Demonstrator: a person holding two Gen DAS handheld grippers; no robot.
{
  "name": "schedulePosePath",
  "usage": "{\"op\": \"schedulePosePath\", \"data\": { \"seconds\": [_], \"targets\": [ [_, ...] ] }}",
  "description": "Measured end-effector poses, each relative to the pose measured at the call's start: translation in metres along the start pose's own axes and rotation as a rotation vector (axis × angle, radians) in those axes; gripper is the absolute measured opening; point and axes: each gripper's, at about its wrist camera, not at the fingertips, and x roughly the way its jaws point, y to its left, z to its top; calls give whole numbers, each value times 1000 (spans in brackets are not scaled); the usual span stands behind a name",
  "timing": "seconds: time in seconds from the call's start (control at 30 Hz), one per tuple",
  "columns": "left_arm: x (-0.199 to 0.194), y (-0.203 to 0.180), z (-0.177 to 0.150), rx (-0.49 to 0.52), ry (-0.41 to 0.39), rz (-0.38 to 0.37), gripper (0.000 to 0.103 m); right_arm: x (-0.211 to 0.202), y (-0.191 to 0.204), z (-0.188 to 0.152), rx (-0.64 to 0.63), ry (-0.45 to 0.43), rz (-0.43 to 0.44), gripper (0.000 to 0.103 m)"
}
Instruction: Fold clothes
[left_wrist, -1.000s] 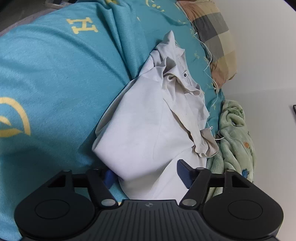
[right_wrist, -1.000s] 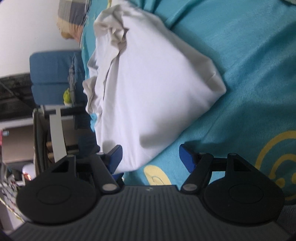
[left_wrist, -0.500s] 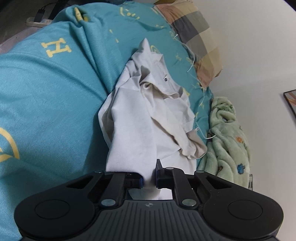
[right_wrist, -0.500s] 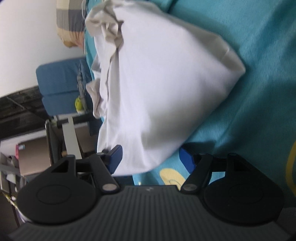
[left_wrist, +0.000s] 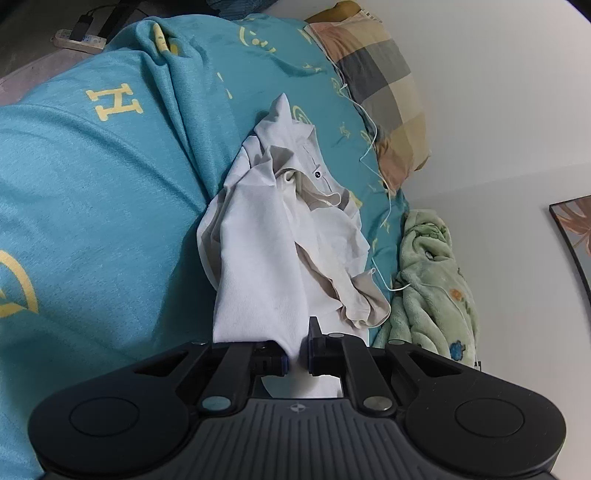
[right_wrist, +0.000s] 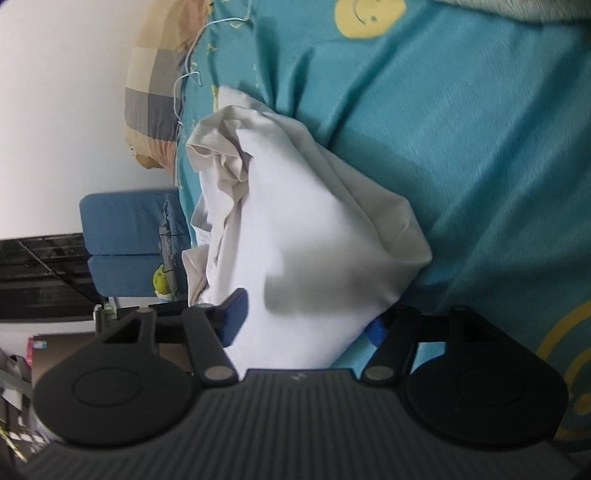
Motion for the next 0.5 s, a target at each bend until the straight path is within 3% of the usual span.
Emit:
{"op": "schedulePosePath", "data": {
  "seconds": [0.03,0.1,0.2,0.3,0.5],
  "targets": [
    [1,0,0,3,-1,7,9,1,1,-1,-16,-3,-5,59],
    [1,-1,0,16,-2,27,9,0,3,-3,-50,-9,-22,40],
    [3,1,1,10,3,35,9,-1,2,-2,-80,-16,-34,26],
    [3,0,1,13,1,40,9,-3,6,-2,-114,-16,-36,19],
    [5,-1,1,16,-1,43,9,-3,10,-2,-147,-18,-38,17]
  ]
}}
